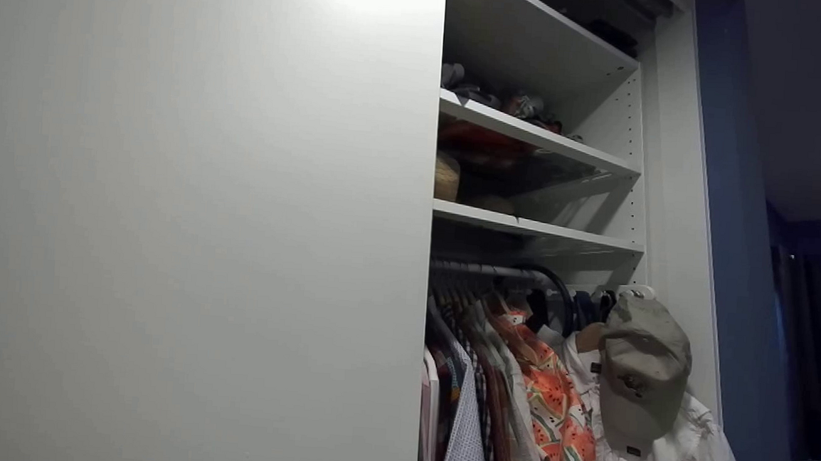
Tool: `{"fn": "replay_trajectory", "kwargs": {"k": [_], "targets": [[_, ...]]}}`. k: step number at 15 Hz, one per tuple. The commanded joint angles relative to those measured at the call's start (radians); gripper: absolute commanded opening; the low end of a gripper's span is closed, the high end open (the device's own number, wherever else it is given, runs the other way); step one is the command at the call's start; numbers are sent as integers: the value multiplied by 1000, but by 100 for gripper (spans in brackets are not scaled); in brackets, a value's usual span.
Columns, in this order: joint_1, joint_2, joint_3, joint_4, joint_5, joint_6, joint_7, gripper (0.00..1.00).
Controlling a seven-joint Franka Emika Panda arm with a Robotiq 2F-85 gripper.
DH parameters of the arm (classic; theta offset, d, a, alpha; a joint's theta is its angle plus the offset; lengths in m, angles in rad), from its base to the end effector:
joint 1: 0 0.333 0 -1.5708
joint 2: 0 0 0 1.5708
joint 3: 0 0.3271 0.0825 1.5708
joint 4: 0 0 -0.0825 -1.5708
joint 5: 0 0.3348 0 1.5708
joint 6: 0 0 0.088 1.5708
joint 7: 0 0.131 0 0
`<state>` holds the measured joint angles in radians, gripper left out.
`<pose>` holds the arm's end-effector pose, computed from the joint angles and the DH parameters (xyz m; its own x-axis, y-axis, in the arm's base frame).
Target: Push the pulled out white tray inwards
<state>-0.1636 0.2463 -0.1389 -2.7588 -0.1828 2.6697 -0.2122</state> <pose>0.3119 -0.0985 0.1577 0.9371 0.0823 -0.3391 0.0827 -0.9965 -0.0134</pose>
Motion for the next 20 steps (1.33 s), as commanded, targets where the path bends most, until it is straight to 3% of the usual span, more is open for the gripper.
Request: {"fn": "replay_trajectory", "kwargs": {"k": [1, 8, 13, 14, 18, 20], "targets": [[-3, 50, 26, 2, 24, 86, -34, 100], [8, 202, 15, 0, -12, 225, -27, 100], [17, 250, -17, 1, 4, 412, 9, 100], [11, 237, 0, 2, 2, 350, -11, 100], [-22, 254, 21, 15, 2, 376, -32, 100], [-10, 278, 1, 38, 3, 424, -19, 100]]}}
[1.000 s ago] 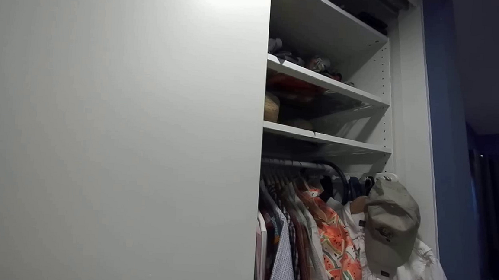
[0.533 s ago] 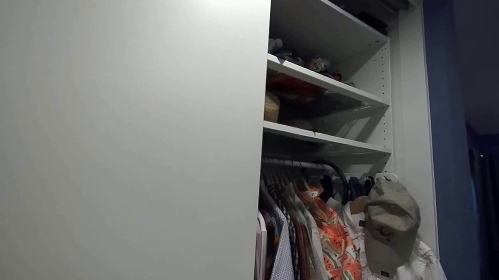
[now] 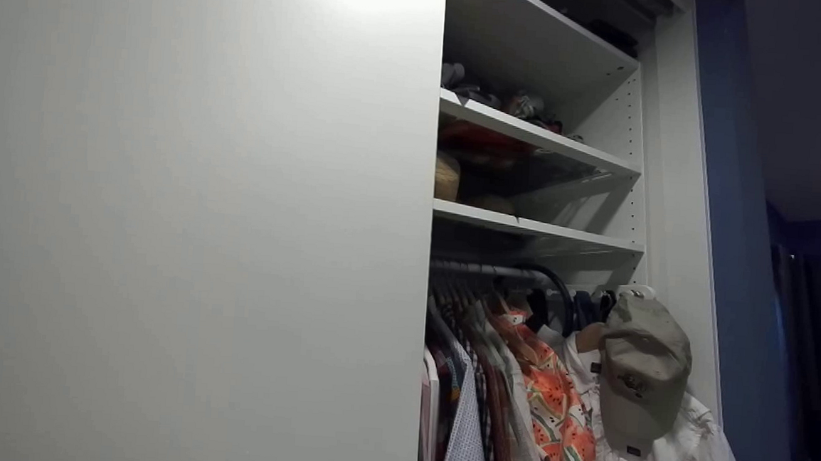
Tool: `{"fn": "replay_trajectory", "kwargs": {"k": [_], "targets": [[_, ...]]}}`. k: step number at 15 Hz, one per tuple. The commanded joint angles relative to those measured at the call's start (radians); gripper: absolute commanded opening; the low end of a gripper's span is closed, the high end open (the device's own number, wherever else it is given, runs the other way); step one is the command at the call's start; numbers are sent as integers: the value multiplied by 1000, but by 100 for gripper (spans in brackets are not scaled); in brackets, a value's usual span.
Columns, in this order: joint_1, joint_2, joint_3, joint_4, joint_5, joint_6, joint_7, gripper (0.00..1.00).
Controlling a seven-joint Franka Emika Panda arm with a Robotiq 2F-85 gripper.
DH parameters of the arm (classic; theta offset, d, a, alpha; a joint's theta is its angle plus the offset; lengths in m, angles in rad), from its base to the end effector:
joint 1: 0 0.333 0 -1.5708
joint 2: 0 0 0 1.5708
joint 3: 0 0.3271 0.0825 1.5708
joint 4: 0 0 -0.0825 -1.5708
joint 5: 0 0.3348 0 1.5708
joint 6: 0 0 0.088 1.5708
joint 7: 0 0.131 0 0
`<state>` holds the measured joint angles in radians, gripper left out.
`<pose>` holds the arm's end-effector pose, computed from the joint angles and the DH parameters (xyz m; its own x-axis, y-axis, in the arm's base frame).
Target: Push the pulled out white tray inwards
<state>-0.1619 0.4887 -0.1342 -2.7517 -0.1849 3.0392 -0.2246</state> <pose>0.3217 -0.0940 0.0968 0.9701 0.1209 -0.2104 0.1231 -0.9924 -0.0026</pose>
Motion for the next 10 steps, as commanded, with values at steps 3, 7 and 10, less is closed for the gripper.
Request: {"fn": "replay_trajectory", "kwargs": {"k": [3, 7, 10], "targets": [[7, 73, -21, 83, 8, 96, 8, 100], [10, 93, -11, 137, 10, 132, 11, 100], [55, 87, -35, 183, 8, 160, 16, 100]]}}
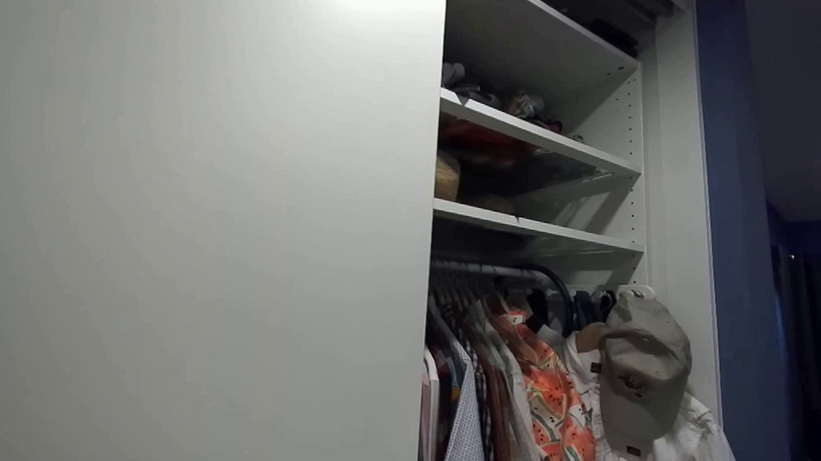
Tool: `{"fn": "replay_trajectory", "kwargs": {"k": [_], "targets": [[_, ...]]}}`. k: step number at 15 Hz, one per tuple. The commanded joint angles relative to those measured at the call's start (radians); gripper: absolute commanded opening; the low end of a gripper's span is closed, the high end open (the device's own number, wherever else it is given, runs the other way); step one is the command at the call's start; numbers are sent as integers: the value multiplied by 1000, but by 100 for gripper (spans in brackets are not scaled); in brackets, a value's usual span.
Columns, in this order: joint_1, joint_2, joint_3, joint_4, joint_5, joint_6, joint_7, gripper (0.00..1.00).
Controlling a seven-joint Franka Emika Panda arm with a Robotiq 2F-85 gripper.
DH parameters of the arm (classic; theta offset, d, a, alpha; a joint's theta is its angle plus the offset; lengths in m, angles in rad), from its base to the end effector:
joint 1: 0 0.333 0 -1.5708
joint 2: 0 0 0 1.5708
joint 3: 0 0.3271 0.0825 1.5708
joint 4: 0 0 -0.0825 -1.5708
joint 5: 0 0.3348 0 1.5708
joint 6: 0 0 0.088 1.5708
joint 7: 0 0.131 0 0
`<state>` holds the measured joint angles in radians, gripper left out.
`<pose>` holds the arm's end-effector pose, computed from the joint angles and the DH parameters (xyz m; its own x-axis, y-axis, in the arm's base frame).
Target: Push the pulled out white tray inwards
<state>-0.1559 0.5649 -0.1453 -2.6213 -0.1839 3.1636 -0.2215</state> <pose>0.3811 -0.1110 0.0954 0.9912 0.1239 -0.0456 0.1265 -0.9901 0.0604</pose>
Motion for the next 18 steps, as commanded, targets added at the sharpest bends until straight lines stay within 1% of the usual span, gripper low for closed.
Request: {"fn": "replay_trajectory", "kwargs": {"k": [1, 3, 7, 8, 9, 10, 11, 12, 14, 15, 18], "targets": [[61, 19, -28, 81, 7, 33, 13, 100], [85, 36, -40, 135, 9, 34, 19, 100], [90, 85, -30, 251, 9, 17, 22, 100], [73, 90, -10, 267, 11, 11, 22, 100], [84, 82, -13, 261, 14, 0, 30, 100], [72, 53, 8, 233, 11, -55, 27, 100], [56, 8, 33, 179, 2, -99, 14, 100], [9, -37, 85, 124, -14, -147, -27, 100], [-61, -134, 153, 6, -8, -223, -89, 100], [-70, -182, 160, -46, 0, -257, -101, 100], [-103, -330, 168, -167, 34, -287, -111, 100]]}}
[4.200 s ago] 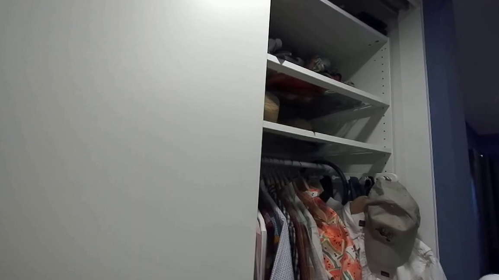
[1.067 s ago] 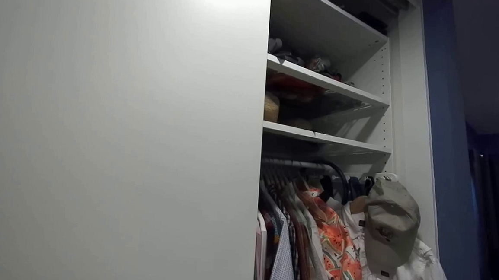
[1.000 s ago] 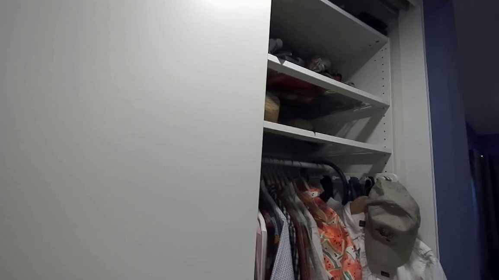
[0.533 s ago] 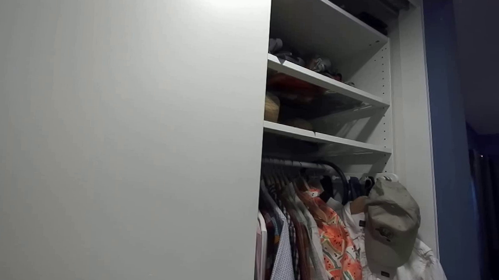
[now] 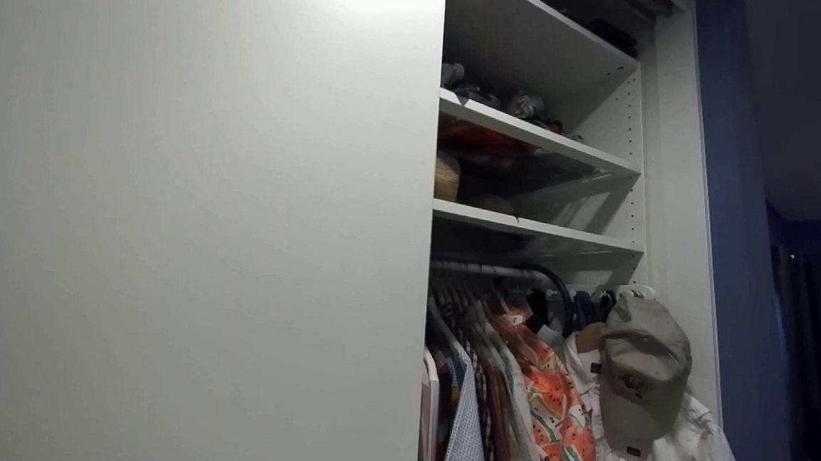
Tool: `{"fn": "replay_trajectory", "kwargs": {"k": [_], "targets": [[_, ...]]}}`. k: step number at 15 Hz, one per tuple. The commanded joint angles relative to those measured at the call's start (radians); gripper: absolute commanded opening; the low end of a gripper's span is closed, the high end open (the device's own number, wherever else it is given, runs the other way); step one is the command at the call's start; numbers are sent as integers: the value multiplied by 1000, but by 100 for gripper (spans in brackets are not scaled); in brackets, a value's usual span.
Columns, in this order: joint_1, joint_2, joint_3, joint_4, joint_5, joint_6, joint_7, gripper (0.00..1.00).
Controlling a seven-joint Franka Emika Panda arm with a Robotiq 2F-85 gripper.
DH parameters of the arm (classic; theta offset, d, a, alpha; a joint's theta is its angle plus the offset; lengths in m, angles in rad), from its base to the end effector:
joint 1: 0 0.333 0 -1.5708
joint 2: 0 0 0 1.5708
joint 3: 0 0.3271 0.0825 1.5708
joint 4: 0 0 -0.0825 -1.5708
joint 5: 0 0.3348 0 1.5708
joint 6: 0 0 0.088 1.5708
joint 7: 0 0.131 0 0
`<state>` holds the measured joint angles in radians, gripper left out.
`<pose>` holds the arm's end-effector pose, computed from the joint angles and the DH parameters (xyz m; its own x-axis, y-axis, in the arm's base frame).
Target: Push the pulled out white tray inwards
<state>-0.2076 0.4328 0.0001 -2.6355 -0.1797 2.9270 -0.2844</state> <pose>0.3805 -0.0695 0.1253 0.9576 0.2518 -0.1399 0.2505 -0.9677 -0.0273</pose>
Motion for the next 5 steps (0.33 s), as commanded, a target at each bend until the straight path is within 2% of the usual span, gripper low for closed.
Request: {"fn": "replay_trajectory", "kwargs": {"k": [1, 2, 3, 4, 5], "targets": [[-51, -250, 12, -188, 24, -52, -61, 100], [-54, -303, 2, -221, 18, -56, -84, 100], [-67, -287, 11, -124, 34, -126, -129, 100], [-21, -204, -18, -142, 21, -44, -70, 100], [-18, -234, -25, -138, 22, -65, -77, 100]]}}
